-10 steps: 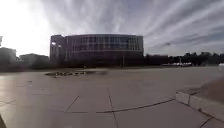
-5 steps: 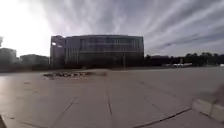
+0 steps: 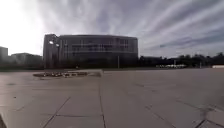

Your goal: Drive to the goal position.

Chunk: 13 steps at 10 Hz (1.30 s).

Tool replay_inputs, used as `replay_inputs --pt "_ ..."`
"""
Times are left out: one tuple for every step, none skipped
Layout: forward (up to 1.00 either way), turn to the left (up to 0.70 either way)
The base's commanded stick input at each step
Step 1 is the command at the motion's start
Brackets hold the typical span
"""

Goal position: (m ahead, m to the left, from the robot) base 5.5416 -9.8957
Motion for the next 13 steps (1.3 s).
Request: replay_inputs --pt "0.85 -0.22" --pt "0.85 -0.34" --pt "0.85 -0.34" --pt "0.85 -0.34" --pt "0.85 -0.34" --pt "0.85 -0.34" --pt "0.85 -0.34" --pt "0.85 -0.34" --pt "0.85 -0.34" --pt "0.85 -0.34" --pt "0.85 -0.34" --pt "0.85 -0.34" --pt "0.85 -0.34"
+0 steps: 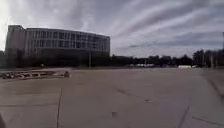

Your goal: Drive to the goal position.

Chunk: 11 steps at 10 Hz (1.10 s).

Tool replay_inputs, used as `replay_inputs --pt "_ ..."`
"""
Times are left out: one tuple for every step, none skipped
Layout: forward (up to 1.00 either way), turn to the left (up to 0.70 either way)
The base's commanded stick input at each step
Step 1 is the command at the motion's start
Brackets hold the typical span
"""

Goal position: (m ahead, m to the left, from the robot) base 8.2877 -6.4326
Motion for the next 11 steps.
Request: replay_inputs --pt "0.85 -0.34" --pt "0.85 -0.34" --pt "0.85 -0.34" --pt "0.85 -0.34" --pt "0.85 -0.34" --pt "0.85 -0.34" --pt "0.85 -0.34" --pt "0.85 -0.34" --pt "0.85 -0.34" --pt "0.85 -0.34" --pt "0.85 -0.34"
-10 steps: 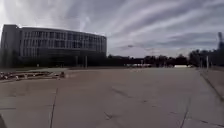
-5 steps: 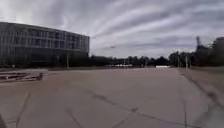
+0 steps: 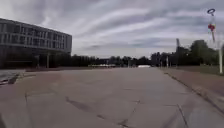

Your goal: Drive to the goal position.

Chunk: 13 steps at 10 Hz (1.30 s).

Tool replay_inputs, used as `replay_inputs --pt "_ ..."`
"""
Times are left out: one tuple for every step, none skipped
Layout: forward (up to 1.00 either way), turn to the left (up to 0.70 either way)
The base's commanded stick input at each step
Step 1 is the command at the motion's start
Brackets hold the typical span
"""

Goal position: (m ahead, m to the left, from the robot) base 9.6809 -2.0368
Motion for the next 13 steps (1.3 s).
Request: replay_inputs --pt "0.85 -0.34" --pt "0.85 -0.34" --pt "0.85 -0.34" --pt "0.85 -0.34" --pt "0.85 -0.34" --pt "0.85 0.0" --pt "0.85 0.0" --pt "0.85 0.0" --pt "0.85 0.0" --pt "0.85 0.0" --pt "0.85 -0.34" --pt "0.85 -0.34" --pt "0.85 -0.32"
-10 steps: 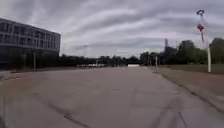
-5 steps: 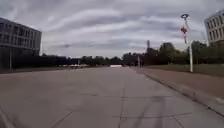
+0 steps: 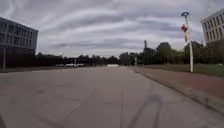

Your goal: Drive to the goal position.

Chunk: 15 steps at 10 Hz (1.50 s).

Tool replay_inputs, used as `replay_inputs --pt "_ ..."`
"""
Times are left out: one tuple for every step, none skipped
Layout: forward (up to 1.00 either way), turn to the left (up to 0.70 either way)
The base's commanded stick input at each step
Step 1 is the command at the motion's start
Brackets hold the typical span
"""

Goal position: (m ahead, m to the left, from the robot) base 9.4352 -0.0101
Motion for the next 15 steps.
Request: replay_inputs --pt "0.85 -0.14" --pt "0.85 0.0" --pt "0.85 0.0" --pt "0.85 0.0" --pt "0.85 0.0" --pt "0.85 -0.06" --pt "0.85 -0.23" --pt "0.85 -0.34" --pt "0.85 -0.11" --pt "0.85 0.0" --pt "0.85 0.0" --pt "0.85 0.0" --pt "0.85 0.0" --pt "0.85 0.0" --pt "0.85 0.0"
